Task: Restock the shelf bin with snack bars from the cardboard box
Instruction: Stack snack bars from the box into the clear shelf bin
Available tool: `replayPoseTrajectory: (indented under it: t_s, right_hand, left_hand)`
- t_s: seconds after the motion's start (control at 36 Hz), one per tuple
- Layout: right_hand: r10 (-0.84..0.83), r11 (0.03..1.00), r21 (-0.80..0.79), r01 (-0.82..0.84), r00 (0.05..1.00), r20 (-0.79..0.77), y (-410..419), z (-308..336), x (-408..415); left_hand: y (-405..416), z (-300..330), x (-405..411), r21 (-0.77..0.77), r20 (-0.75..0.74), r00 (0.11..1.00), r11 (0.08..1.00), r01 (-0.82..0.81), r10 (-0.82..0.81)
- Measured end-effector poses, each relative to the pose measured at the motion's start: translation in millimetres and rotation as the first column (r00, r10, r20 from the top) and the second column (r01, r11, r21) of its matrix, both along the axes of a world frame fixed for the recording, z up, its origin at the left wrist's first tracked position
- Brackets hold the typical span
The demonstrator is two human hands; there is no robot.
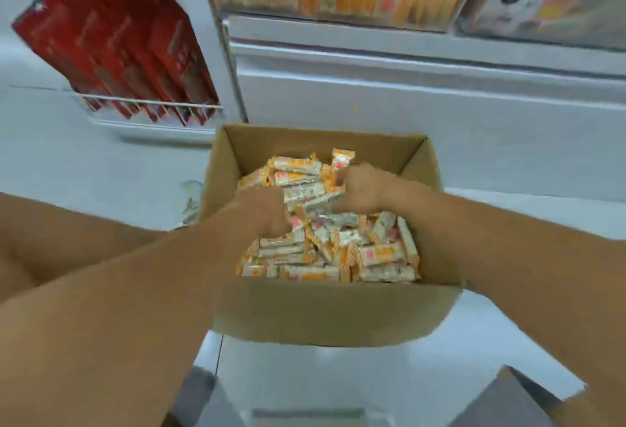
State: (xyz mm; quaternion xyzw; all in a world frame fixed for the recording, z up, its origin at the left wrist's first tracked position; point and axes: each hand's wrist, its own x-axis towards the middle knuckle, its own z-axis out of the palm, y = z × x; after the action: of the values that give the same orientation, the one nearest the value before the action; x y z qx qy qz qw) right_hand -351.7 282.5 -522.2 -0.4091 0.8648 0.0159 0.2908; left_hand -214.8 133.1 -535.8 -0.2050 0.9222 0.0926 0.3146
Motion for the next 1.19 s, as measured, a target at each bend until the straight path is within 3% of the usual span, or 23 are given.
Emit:
replayPoseTrajectory:
  t_s: [0.06, 0.11, 0.17, 0.31, 0.5, 0.69, 0.89, 1.11, 1.19]
  right_hand:
    - [-0.165, 0.971, 0.202, 0.131, 0.972, 0.165, 31.3, -45.6, 18.7]
    - [-0.127, 0.955, 0.282, 0.087, 0.984, 0.127, 57.6, -76.2, 31.5]
    - [-0.060, 0.964, 0.262, 0.036, 0.995, 0.084, 74.0, -91.2, 36.5]
    - [-0.115, 0.972, 0.215, 0.094, 0.989, 0.089, 73.2, -78.6, 31.5]
    - [-0.084, 0.921, 0.378, 0.092, 0.996, -0.038, 71.3, -87.4, 46.9]
    - [-0.001, 0.968, 0.248, 0.024, 0.996, -0.093, 69.8, -80.6, 42.2]
    - [0.031, 0.970, 0.244, -0.013, 0.997, -0.068, 66.9, -70.9, 33.5]
    - [-0.201, 0.977, 0.110, 0.185, 0.968, 0.152, 73.4, -68.6, 20.7]
    - [-0.255, 0.966, 0.105, 0.238, 0.947, 0.198, 76.6, -70.0, 19.2]
  left_hand:
    - [13.2, -39.4, 27.3, 0.077, 0.085, 0.986, 0.985, -0.151, 0.145]
    - [18.7, -61.5, 45.1, 0.123, 0.162, 0.965, 0.966, -0.226, 0.205]
    - [17.4, -71.7, 51.6, 0.181, 0.212, 0.955, 0.951, -0.249, 0.210]
    - [14.5, -77.1, 44.4, 0.266, 0.202, 0.974, 0.952, -0.151, 0.098]
    - [23.9, -78.3, 40.7, 0.207, 0.142, 0.990, 0.978, -0.009, -0.021]
    - [31.7, -78.0, 37.7, 0.358, 0.060, 0.995, 0.929, -0.096, 0.079]
    - [38.2, -82.3, 31.9, 0.434, 0.028, 0.983, 0.884, -0.175, 0.181]
    - [36.5, -81.8, 30.8, 0.525, 0.026, 0.932, 0.789, -0.320, 0.361]
    - [39.2, -79.9, 30.8, 0.604, 0.075, 0.884, 0.684, -0.409, 0.461]
